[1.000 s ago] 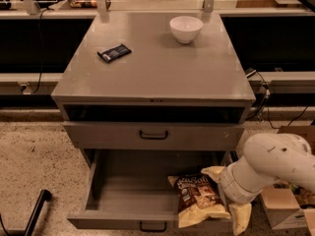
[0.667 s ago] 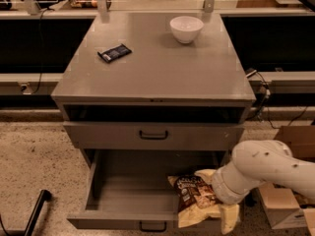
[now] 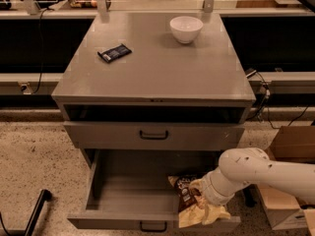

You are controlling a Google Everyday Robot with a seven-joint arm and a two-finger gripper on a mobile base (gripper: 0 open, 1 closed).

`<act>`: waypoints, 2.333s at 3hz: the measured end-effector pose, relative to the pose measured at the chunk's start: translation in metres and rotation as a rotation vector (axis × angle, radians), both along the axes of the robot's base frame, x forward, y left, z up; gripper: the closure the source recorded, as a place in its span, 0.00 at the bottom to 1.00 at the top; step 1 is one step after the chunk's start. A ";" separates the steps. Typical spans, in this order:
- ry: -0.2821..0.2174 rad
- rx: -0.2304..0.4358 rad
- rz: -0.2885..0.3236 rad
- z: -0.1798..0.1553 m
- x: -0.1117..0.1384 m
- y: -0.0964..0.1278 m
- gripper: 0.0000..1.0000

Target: Pick brown chip bag from middle drawer and place on counter

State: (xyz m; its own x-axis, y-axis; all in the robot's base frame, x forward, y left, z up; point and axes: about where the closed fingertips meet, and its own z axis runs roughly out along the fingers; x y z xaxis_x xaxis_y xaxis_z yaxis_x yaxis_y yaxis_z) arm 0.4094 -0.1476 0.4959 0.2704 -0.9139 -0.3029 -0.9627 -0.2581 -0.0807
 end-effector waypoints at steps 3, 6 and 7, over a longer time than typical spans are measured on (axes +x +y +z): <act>-0.028 0.049 -0.087 -0.020 0.009 -0.015 0.96; -0.472 0.029 0.009 0.176 -0.017 -0.014 1.00; -0.588 0.022 0.036 0.251 -0.023 -0.014 1.00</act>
Offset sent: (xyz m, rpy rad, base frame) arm 0.0171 -0.0233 -0.0434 0.0541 0.0170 -0.1280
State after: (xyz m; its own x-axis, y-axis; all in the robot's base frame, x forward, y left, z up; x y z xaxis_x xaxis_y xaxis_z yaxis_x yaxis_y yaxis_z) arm 0.3860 -0.1614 0.7472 0.4297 -0.8961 -0.1112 -0.7453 -0.2825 -0.6039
